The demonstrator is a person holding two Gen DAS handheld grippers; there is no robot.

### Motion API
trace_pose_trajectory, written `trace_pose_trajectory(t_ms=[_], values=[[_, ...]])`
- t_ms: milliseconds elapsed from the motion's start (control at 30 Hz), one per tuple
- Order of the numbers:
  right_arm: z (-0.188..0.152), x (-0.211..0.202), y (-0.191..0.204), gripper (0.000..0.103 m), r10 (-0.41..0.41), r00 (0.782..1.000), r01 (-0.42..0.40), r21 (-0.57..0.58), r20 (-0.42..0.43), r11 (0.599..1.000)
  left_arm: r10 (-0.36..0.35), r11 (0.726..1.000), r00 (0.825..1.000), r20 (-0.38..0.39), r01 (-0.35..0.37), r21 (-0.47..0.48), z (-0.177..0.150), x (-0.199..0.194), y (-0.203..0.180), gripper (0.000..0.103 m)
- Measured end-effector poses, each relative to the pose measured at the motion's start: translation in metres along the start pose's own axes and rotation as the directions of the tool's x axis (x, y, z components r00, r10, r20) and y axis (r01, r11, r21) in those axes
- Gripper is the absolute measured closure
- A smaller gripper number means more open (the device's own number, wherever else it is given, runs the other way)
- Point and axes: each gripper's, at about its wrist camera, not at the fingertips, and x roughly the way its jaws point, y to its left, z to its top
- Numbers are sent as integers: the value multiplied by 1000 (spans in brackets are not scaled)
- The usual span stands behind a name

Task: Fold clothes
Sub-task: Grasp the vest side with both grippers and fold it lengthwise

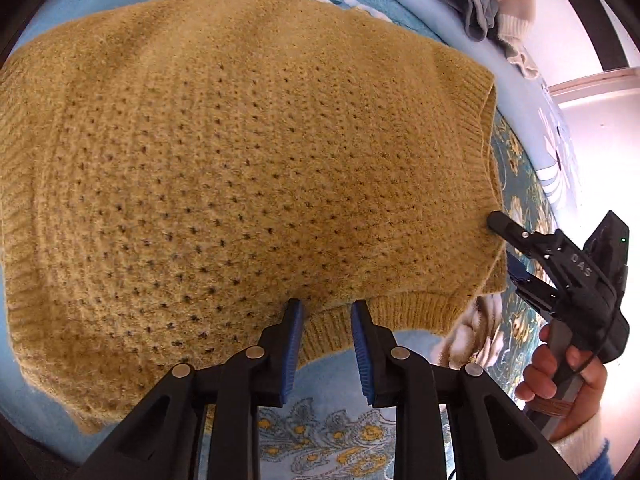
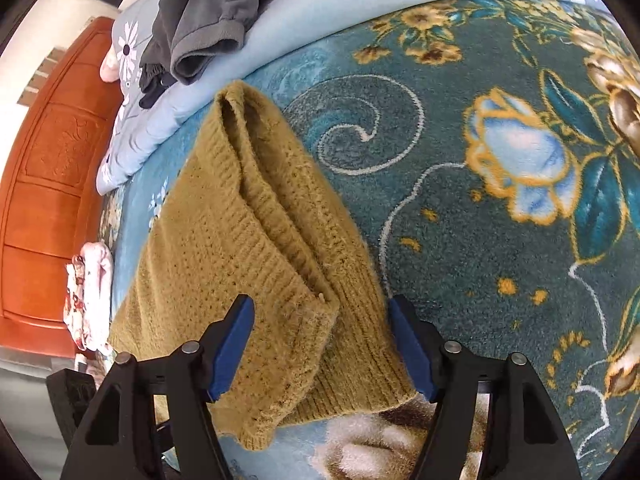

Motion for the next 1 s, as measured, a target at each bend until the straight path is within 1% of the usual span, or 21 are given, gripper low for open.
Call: trace_pose_trajectory(t_ms=[33,67,100,133,200,267,300,367,400,433,500,567,633,667,700,767,800,833,900,933,1000], values=[[1,2,1,56,-17,1000,17,4,-8,1000,-11,1000,1000,-1,11,-5,-2,-3,3,75],[2,4,0,65,-31,999,32,16,-16,999,-22,1000,1000,-3,22,-16,-4,-6,6,75],[3,3,1,68,-23,1000,24,32,-22,999,-29,999,1000,-4,29,-19,-7,-9,10,75],[4,2,3,79,-4,1000,5,49,-25,999,-30,999,1000,2,30,-19,-11,-15,15,75],[6,-3,10,81,23,1000,-22,60,-21,998,-31,999,999,15,31,-24,-20,-26,27,75],[6,-12,27,82,37,999,-37,21,3,999,-44,996,997,58,48,-73,-24,-45,44,75],[6,-18,39,82,52,998,-52,-10,17,999,-44,994,995,95,53,-97,-20,-57,53,75],[4,-28,74,83,73,997,-68,-106,39,992,-7,990,985,172,31,-140,-22,-85,70,75],[1,-31,93,83,84,996,-77,-160,42,984,19,984,979,201,17,-177,-23,-97,81,75],[-6,-33,108,83,101,995,-92,-216,27,972,22,974,974,224,29,-223,-23,-106,92,75],[-22,-24,146,83,111,994,-113,-320,-23,941,27,949,962,270,60,-310,-25,-123,114,75],[-40,-4,181,83,93,994,-106,-411,-52,905,17,917,945,326,115,-382,-33,-143,138,75],[-62,5,219,83,120,989,-146,-488,-85,860,27,889,926,377,151,-433,-40,-155,154,75],[-73,9,237,83,137,985,-171,-525,-104,834,33,873,918,395,166,-458,-45,-160,163,75],[-85,12,254,83,161,978,-207,-566,-131,798,36,856,911,410,184,-484,-51,-164,173,75],[-114,13,280,83,221,950,-312,-628,-221,713,43,817,898,437,220,-533,-61,-171,192,75],[-128,17,291,83,238,932,-361,-649,-273,669,44,797,897,441,235,-557,-58,-164,196,75],[-142,22,298,83,235,917,-396,-668,-321,630,44,779,897,440,245,-577,-64,-166,205,75],[-168,42,305,83,189,897,-429,-685,-399,589,49,753,902,428,248,-609,-69,-160,215,75],[-178,53,307,84,156,891,-431,-687,-425,586,51,744,906,421,246,-621,-71,-157,219,75],[-189,71,304,84,106,889,-412,-677,-446,610,51,741,912,407,238,-627,-75,-152,221,75]])
